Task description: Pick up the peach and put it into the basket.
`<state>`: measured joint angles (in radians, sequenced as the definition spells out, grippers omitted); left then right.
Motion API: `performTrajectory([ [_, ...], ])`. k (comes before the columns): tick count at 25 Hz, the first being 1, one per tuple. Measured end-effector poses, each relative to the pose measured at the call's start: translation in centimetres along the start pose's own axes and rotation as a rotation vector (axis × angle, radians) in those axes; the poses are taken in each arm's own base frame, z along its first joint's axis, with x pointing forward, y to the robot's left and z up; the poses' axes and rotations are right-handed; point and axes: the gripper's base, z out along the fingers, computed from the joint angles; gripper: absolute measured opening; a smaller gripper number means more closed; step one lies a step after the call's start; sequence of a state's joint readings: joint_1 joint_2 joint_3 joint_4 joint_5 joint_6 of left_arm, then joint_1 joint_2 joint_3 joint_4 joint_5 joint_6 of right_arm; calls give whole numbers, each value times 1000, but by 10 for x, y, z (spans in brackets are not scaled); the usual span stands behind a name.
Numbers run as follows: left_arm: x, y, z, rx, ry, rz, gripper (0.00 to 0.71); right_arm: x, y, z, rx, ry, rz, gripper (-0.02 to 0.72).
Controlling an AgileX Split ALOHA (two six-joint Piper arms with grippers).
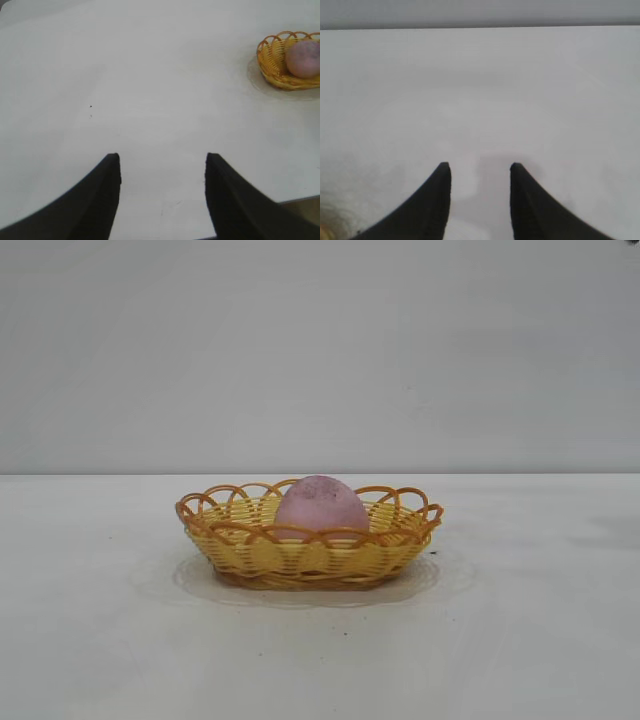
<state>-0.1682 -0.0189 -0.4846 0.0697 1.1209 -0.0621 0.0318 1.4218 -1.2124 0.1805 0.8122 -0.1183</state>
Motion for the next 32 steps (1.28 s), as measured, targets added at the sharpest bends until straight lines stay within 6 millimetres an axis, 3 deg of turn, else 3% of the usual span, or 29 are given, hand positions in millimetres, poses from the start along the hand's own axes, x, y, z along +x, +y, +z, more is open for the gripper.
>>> performTrajectory([
  [4, 0, 0, 0, -45, 0, -26, 336, 56, 4, -31, -2, 7, 1, 239],
  [9, 0, -1, 0, -54, 0, -31, 336, 110, 11, -80, -11, -65, -16, 239],
  [14, 0, -1, 0, -54, 0, -31, 336, 157, 18, -122, -34, -48, -44, 239],
  [18, 0, -1, 0, -54, 0, -31, 336, 184, 20, -144, -29, -18, -44, 239],
  [22, 0, -1, 0, -54, 0, -31, 336, 206, 14, -150, 45, -38, -27, 239],
  [32, 0, -1, 0, -56, 0, -32, 336, 264, 8, -125, 77, -173, -39, 239],
])
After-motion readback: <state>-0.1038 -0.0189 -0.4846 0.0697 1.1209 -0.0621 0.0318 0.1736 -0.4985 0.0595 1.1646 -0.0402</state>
